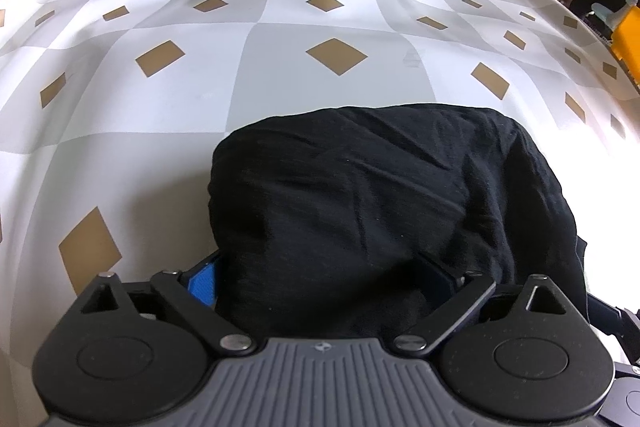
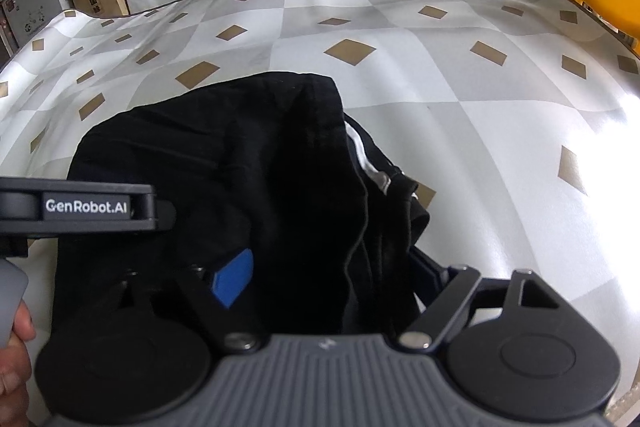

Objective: Fold clothes

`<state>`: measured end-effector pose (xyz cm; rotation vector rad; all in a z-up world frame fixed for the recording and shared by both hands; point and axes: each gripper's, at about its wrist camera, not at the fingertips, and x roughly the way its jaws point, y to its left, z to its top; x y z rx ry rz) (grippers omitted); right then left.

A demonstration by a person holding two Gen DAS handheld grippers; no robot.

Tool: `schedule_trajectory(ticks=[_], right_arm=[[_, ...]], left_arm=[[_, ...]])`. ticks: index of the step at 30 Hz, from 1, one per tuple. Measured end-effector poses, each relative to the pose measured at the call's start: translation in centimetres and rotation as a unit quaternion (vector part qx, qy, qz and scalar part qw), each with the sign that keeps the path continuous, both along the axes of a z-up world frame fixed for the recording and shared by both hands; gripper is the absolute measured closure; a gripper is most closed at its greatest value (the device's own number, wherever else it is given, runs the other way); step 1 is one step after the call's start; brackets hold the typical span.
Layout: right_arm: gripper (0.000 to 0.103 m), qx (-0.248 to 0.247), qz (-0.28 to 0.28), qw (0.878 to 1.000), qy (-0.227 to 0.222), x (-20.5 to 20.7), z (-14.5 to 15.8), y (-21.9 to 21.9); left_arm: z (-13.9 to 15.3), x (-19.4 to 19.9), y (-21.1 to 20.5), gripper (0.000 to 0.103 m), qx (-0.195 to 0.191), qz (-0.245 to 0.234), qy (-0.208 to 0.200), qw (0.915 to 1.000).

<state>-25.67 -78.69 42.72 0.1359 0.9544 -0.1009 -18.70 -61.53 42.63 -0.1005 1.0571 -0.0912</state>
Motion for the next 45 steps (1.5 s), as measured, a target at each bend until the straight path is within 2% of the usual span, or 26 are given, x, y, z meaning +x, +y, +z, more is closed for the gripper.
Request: schedule_trajectory(ticks=[3,11,16,21,32,40,44,45], right_arm=[[0.03,0.002,0.004,1.0,-0.002,0.0,0.1,0.1],[0.048,0.011,0.022,1.0,-0.004,0.0,0.3,0.5],[0.058,0.017,0.027,0.999,-0.003,-0.2,0.5,0.5],[0.062,0.024,0.035,0.999,0.005,-1.0,0.7,0.7],[0.062,0.023,0.053,0.998,0.031,-3.5,1.1,2.1],[0.06,0.019,0.053,0.997,0.048,-5.7,1.4,2.7],[0.056,0.02,0.047,0.997,0.052,-6.5,1.5,2.7],[0.052,0.022,0.042,0.997,0.053,-6.6,1.5,2.6]], left_arm=[[0.1,0.0,-0.1,0.016,-0.002,-0.003,-0.003,1.0],[0.7,-0.3,-0.3,0.042,-0.011,-0.005,-0.009,0.9999],[0.9,-0.7,0.3,0.05,-0.016,0.004,-0.01,0.9998],[0.8,-1.6,0.3,0.05,-0.004,-0.001,-0.013,0.9999],[0.8,-4.9,1.6,0.045,-0.003,0.003,-0.004,1.0],[0.9,-7.2,2.1,0.042,0.001,-0.003,0.006,1.0],[0.9,-7.8,2.3,0.037,0.001,-0.005,0.01,0.9999],[0.8,-7.9,2.3,0.036,0.001,-0.006,0.01,0.9999]])
